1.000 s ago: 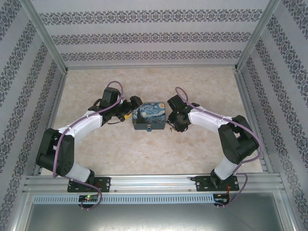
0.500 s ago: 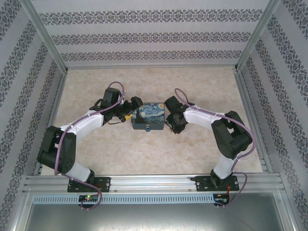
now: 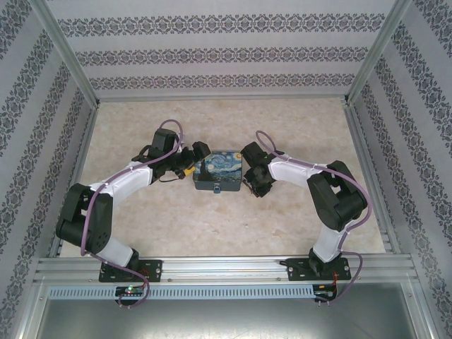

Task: Unlock the padlock with the key

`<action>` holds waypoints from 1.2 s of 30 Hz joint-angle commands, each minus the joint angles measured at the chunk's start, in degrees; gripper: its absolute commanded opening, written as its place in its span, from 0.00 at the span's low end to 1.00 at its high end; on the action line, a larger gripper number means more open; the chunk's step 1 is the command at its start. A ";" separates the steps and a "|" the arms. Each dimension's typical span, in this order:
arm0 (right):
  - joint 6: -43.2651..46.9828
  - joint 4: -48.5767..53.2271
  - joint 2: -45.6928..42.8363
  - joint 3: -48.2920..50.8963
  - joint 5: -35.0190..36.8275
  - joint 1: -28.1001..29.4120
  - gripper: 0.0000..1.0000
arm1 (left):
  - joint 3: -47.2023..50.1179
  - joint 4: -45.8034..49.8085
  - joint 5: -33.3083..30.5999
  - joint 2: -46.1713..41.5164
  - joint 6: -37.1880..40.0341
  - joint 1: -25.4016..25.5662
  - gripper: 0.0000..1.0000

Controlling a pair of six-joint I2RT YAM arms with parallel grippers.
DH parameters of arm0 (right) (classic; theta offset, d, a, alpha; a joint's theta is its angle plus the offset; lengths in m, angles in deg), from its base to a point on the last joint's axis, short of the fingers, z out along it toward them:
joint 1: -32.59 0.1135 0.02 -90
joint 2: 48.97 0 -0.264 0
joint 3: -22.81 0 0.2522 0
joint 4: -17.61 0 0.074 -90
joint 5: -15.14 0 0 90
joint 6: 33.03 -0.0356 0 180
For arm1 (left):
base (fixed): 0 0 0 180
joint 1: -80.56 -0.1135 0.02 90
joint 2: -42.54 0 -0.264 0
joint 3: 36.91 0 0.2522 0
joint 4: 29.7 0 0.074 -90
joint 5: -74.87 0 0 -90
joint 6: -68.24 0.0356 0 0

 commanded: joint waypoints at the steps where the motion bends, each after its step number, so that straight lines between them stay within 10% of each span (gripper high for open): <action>1: -0.38 1.78 1.78 -0.75 2.17 -0.94 0.34 | 0.09 -1.45 1.37 1.51 0.10 0.66 1.00; 36: 7.15 -2.64 -0.01 2.41 -1.69 -2.71 0.00 | 2.56 0.33 -0.68 -0.39 1.37 0.33 0.99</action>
